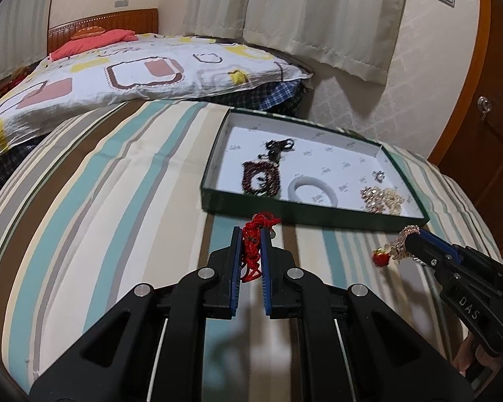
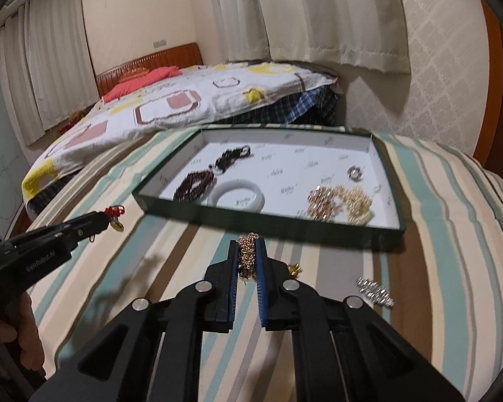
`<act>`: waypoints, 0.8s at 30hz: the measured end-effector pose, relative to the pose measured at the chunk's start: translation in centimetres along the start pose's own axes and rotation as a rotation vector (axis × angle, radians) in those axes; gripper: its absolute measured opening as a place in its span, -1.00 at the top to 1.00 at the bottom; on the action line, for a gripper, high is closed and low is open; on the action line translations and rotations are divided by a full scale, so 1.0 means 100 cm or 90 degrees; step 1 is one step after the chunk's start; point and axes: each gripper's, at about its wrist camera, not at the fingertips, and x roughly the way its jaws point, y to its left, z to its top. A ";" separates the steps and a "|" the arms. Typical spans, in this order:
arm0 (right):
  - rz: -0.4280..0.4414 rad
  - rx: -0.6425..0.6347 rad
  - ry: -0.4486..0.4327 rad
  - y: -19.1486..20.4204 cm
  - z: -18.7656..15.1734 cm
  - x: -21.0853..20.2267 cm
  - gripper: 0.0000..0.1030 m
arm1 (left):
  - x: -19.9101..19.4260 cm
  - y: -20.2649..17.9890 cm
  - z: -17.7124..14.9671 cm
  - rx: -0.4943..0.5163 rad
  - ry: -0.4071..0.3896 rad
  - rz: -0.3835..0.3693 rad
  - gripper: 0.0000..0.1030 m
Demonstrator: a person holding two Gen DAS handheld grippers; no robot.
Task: Organize jewelry
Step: 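Carry the red tassel toward the box with left tool while right tool grasps the gold brooch, then release the red tassel in the box with left tool while right tool places the gold brooch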
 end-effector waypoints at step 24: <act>-0.037 -0.011 -0.122 -0.050 0.099 0.017 0.80 | 0.042 -0.067 0.100 0.063 -0.082 -0.067 0.79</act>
